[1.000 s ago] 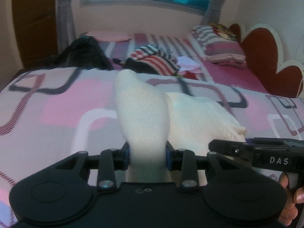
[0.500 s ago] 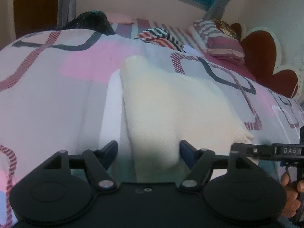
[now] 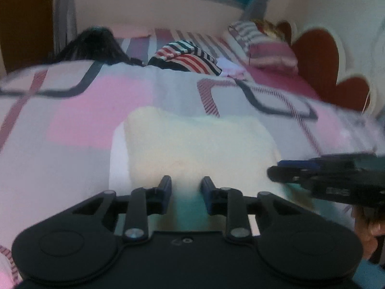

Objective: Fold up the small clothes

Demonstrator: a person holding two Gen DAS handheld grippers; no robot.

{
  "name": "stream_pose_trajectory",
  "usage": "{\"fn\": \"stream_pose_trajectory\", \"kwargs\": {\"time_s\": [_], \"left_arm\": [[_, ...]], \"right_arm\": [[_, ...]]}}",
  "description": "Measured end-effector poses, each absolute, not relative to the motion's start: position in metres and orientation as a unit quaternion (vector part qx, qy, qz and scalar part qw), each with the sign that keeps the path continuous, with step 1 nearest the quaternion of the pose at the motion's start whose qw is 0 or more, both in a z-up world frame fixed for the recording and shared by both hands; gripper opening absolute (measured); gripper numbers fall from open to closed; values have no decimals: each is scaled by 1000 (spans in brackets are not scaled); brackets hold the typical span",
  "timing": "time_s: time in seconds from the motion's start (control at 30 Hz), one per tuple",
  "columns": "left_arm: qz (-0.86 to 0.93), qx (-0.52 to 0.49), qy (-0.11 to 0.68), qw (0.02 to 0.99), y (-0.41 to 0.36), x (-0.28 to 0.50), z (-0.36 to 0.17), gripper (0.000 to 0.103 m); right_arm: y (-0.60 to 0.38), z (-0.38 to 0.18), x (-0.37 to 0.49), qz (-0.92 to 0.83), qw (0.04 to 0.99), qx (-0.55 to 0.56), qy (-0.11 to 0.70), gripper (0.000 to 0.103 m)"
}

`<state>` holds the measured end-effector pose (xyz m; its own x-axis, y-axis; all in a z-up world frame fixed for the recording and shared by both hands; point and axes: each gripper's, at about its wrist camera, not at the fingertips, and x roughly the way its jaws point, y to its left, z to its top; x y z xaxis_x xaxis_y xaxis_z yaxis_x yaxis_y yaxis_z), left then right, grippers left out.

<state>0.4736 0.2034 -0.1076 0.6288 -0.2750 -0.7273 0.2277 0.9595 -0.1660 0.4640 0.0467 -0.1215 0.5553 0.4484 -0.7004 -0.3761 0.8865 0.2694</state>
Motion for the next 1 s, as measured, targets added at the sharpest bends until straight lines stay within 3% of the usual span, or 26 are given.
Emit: {"fn": "stream_pose_trajectory", "kwargs": {"time_s": [0.2,0.47,0.73,1.0], "left_arm": [[-133,-3,400,907,198,462,-104,26],[-124,-3,370,921,198,405,-97,23],[-105,5,390,915,188,315,-123,24],[-70,-3,392,917,182,311,-122,25]], "right_arm": [[37,-138,455,229,882,68,407,22],[32,-101,399,256,884,65,387,22],[34,-131,339,252,858,36,447,22],[42,-140,330,227,879,28,418,22]]}}
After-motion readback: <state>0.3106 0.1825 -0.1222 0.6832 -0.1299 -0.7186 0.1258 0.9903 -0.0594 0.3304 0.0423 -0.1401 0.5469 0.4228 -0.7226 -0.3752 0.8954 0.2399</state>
